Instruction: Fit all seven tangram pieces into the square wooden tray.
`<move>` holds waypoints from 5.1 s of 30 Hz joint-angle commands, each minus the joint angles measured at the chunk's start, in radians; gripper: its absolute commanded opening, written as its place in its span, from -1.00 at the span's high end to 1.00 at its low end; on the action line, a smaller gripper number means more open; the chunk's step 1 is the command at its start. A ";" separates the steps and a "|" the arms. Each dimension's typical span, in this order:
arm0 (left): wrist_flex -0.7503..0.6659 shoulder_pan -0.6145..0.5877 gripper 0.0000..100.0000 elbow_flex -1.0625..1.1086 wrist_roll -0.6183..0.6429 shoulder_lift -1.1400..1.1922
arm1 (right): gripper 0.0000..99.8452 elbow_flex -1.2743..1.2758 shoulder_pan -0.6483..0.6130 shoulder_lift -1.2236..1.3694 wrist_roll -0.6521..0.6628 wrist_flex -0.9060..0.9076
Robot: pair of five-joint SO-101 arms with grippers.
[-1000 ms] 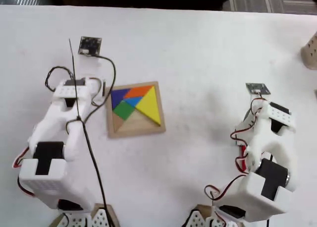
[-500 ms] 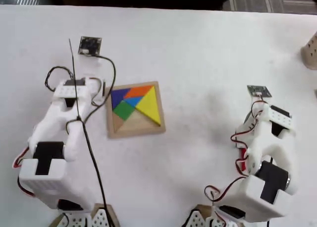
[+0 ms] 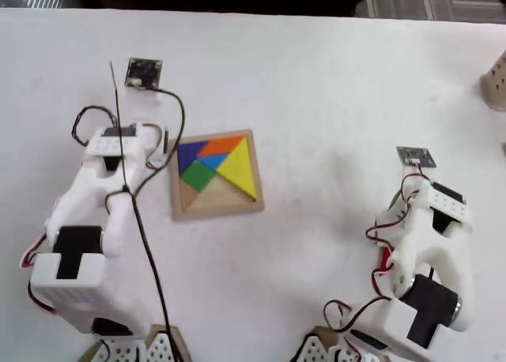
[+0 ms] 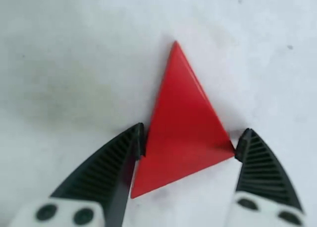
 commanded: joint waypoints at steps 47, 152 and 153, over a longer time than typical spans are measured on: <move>-0.012 0.013 0.95 -0.046 -0.009 -0.004 | 0.74 -0.091 0.079 0.102 -0.035 0.036; -0.015 0.013 0.95 -0.046 -0.009 -0.004 | 0.40 -0.512 0.012 0.260 0.028 0.318; -0.015 0.013 0.95 -0.046 -0.009 -0.004 | 0.32 -0.514 0.010 0.269 0.028 0.318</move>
